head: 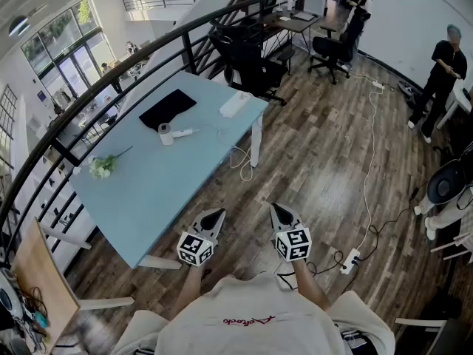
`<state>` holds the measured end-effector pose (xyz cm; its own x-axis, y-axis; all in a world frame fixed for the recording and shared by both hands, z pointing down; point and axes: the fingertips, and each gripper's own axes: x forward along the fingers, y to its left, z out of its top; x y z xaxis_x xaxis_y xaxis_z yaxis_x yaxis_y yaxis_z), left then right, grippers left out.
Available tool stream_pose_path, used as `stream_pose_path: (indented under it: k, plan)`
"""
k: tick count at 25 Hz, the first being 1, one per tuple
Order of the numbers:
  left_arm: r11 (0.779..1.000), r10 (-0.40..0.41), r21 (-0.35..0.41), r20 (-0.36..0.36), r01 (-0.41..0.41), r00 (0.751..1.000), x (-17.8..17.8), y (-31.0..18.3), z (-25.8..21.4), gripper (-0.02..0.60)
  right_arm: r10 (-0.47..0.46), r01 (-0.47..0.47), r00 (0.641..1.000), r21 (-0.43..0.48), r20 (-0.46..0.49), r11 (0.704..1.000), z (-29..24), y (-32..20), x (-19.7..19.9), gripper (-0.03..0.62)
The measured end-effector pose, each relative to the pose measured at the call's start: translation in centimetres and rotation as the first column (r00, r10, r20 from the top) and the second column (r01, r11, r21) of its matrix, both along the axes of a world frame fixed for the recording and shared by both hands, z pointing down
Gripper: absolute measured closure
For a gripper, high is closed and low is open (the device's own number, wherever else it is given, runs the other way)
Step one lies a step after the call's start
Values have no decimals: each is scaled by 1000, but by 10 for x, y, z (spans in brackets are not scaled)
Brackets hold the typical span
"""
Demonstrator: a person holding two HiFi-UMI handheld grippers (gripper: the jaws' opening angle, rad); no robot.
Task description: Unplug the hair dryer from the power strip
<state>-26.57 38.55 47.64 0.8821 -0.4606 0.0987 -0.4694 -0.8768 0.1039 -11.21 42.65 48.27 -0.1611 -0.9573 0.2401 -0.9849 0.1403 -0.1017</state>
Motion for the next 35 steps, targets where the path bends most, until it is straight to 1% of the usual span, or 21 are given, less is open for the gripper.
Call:
stream_pose_path:
  k: [10,14,18,27,35]
  plan:
    - [1000,-9,15,4,9,1000,19,9,-3,574,-17,17,1000,5,6,1000,1,9,11,579]
    - [1000,-18,25,4,18,1000,28,8,-10,574,-19,18,999,24,39,1000,-5,7,21,577]
    - [999,-30,29,8,30,1000,39,8,-10,574,-30,29,999,26,36,999,-5,6,33,577]
    - [997,-70,31,14,70,997,65,11,-10,574,-103,103,994,3,32,995,6,10,49,577]
    - [997,-73,14,18,73,997,83,5,-2,574,-114,115,993,-10,41,993,14,2,64,577]
